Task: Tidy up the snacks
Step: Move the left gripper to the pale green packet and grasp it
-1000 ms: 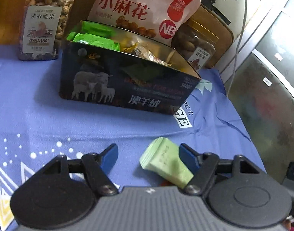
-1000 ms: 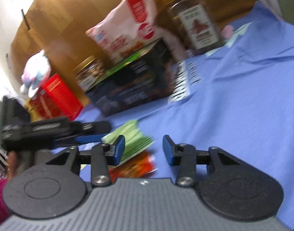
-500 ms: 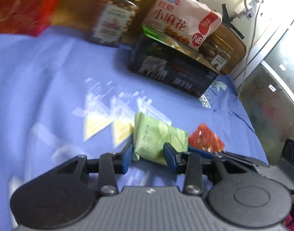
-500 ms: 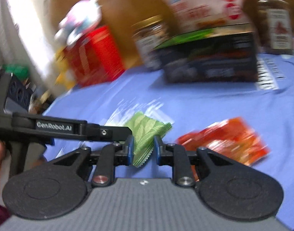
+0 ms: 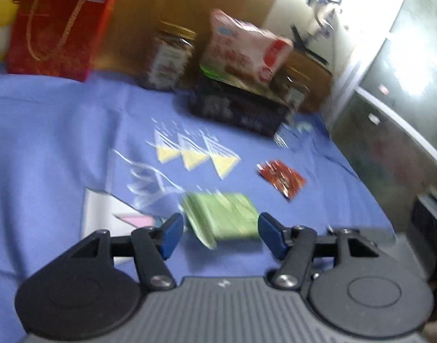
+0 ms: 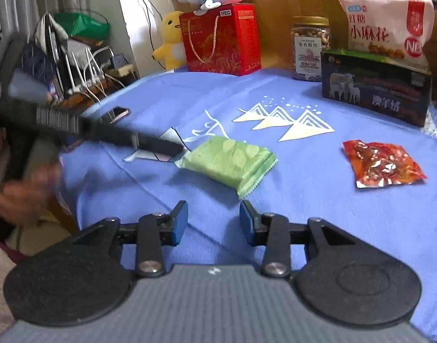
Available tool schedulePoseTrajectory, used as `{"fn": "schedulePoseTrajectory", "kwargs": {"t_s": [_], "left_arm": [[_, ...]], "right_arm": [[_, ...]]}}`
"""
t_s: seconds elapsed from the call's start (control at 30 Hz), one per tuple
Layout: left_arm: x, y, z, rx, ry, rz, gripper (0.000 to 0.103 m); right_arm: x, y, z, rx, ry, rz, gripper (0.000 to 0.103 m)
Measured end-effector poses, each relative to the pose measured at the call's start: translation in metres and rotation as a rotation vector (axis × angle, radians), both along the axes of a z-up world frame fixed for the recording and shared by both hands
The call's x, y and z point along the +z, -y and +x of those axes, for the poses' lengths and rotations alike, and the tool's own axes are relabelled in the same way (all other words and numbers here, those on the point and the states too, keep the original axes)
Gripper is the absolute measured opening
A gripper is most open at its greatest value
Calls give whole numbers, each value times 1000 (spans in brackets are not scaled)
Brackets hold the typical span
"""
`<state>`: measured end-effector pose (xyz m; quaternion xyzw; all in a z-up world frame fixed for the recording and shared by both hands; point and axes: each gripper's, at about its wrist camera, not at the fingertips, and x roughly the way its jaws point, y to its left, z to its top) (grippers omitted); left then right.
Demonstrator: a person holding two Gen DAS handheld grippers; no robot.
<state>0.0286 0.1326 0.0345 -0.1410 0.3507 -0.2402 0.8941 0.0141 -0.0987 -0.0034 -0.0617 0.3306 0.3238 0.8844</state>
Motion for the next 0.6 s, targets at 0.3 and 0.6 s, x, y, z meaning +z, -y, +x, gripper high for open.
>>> {"fn": "schedulePoseTrajectory", "kwargs": {"t_s": [0.3,0.6], "left_arm": [[-14,10,33,-21,-87,-21,59],[-26,25,38,-69,-136,-18,42]], "right_arm": [[1,-2,19,-48,46,-7,47],[-9,-8,27,-28,34,-7,46]]}}
